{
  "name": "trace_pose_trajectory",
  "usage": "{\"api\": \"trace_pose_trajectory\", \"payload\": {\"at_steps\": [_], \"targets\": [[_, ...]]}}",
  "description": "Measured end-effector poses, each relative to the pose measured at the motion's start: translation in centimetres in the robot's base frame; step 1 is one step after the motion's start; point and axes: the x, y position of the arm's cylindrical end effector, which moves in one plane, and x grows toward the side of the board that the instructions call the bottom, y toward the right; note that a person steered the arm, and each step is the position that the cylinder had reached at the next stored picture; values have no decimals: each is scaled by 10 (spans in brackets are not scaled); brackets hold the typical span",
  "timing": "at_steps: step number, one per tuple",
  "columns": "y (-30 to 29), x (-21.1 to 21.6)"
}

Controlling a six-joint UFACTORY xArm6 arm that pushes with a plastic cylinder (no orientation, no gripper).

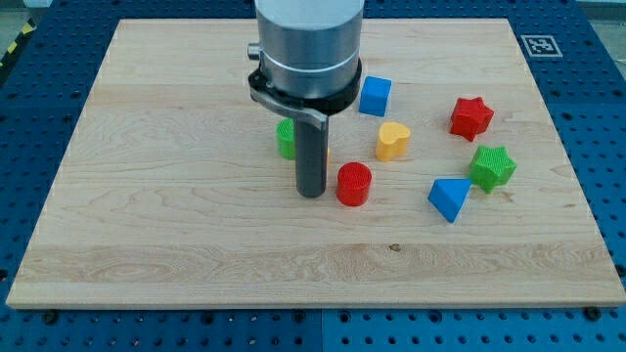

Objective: Slide the green circle slightly up and right

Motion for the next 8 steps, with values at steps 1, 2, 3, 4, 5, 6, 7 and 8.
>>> {"api": "trace_pose_trajectory", "payload": {"at_steps": [1,2,3,4,5,6,7,8], "targets": [[0,-14],[-11,-18],[-42,-19],[-55,-27],[-55,-40],[-46,-50],[-26,-64],[-9,-83]]}}
